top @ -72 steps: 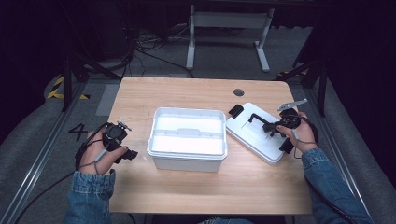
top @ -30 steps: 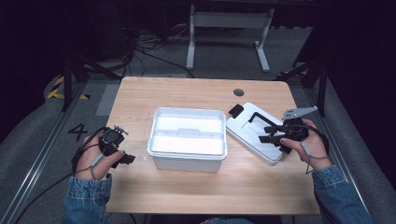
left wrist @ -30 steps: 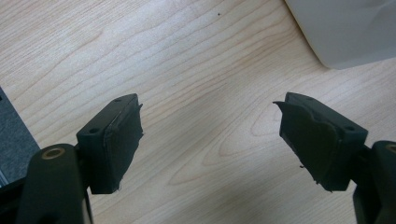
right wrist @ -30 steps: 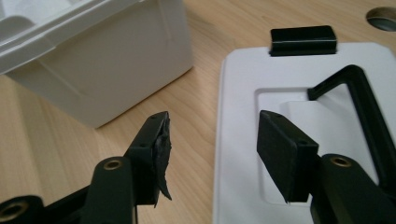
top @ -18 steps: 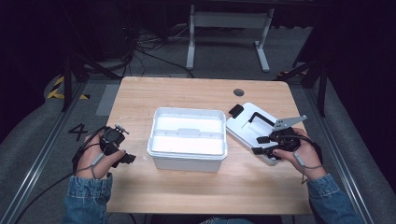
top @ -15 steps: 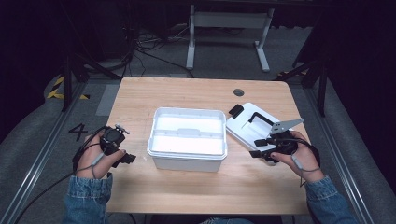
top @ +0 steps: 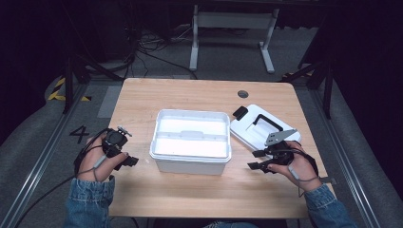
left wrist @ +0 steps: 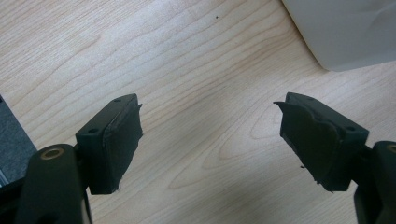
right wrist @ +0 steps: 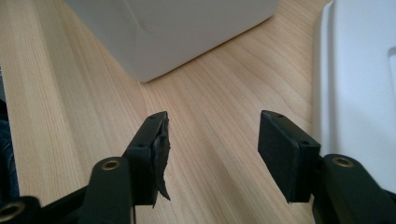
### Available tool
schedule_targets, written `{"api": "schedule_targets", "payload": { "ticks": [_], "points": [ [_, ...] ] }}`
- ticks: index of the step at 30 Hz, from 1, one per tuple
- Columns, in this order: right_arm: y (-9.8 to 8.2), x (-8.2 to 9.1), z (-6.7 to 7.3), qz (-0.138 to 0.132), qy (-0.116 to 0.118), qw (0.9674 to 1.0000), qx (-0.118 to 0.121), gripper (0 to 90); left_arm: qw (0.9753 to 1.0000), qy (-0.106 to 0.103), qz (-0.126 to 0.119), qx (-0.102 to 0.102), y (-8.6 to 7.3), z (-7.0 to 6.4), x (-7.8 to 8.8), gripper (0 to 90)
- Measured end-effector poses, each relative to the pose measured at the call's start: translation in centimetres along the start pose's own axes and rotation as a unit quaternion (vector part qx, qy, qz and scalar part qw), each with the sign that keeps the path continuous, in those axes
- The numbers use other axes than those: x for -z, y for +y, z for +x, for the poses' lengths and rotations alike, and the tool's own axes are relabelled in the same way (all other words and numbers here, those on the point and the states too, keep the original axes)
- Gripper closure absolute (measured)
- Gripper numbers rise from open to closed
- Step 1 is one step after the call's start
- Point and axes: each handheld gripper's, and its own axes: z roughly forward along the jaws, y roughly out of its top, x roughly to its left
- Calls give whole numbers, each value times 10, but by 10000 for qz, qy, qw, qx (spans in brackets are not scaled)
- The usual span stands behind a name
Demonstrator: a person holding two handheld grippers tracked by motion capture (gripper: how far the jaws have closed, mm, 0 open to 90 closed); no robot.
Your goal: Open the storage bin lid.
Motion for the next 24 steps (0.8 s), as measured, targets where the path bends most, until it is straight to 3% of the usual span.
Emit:
{"api": "schedule_targets", "payload": {
  "ticks": [6,16,20,24],
  "points": [
    [-5,-12,6,42,17,10000,58,441,10000,8,-18,-33,1,0,-1,212],
    [-17,-33,14,-275,-48,9993,249,444,10000,15,1,-62,2,0,-1,212],
    [-22,-43,18,-270,-55,9990,340,444,10000,-39,-46,9,3,-1,-3,212],
    [-24,-48,21,-318,-105,9986,402,444,10000,-32,-31,-61,4,0,-3,212]
  ]
}}
